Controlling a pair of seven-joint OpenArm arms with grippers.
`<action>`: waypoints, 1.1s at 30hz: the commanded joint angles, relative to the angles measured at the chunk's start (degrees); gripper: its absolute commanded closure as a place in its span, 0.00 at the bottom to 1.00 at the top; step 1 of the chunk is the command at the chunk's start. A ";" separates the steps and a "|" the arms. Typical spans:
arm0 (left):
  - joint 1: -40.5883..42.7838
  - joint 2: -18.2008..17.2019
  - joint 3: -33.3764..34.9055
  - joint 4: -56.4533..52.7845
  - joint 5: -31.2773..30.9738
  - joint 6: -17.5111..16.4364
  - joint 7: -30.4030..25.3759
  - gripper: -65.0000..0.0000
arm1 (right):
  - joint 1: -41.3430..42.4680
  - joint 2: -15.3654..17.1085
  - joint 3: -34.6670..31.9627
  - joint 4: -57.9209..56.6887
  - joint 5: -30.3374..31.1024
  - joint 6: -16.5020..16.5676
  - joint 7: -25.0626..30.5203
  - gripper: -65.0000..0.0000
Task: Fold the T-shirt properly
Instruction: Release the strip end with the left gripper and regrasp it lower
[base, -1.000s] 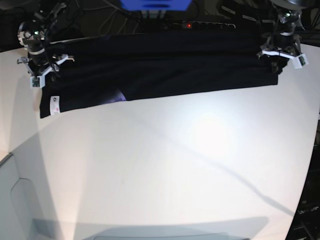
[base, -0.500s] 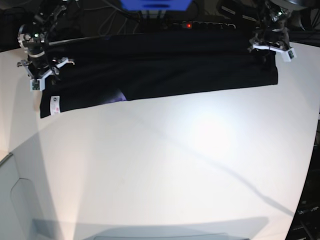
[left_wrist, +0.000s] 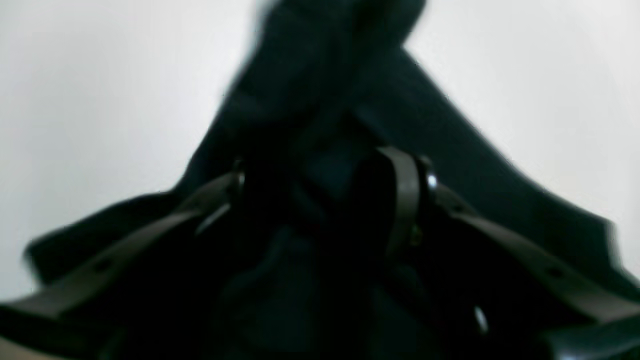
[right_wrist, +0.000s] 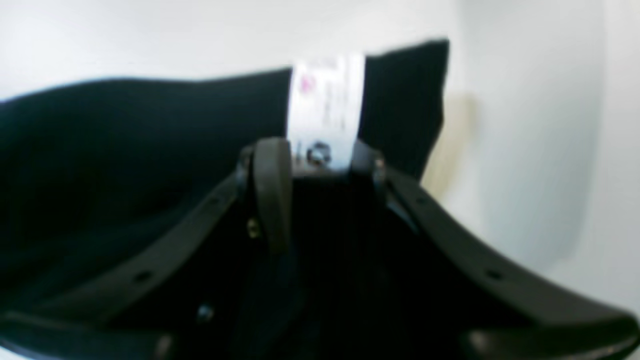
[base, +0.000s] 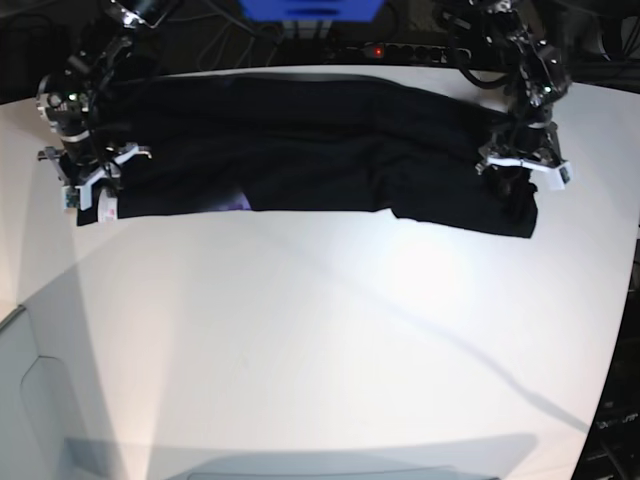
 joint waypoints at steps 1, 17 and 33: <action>1.37 -0.90 -0.77 3.34 -0.55 -0.24 -1.90 0.53 | 0.02 0.91 0.19 0.83 0.67 0.21 1.02 0.67; 1.81 -0.90 -5.86 17.06 -0.55 -0.15 -1.90 0.52 | 0.02 0.91 0.19 0.75 0.67 0.21 1.02 0.67; -8.38 -0.90 6.71 10.90 28.46 4.16 -1.90 0.52 | -0.16 1.08 0.19 0.75 0.67 0.21 0.93 0.67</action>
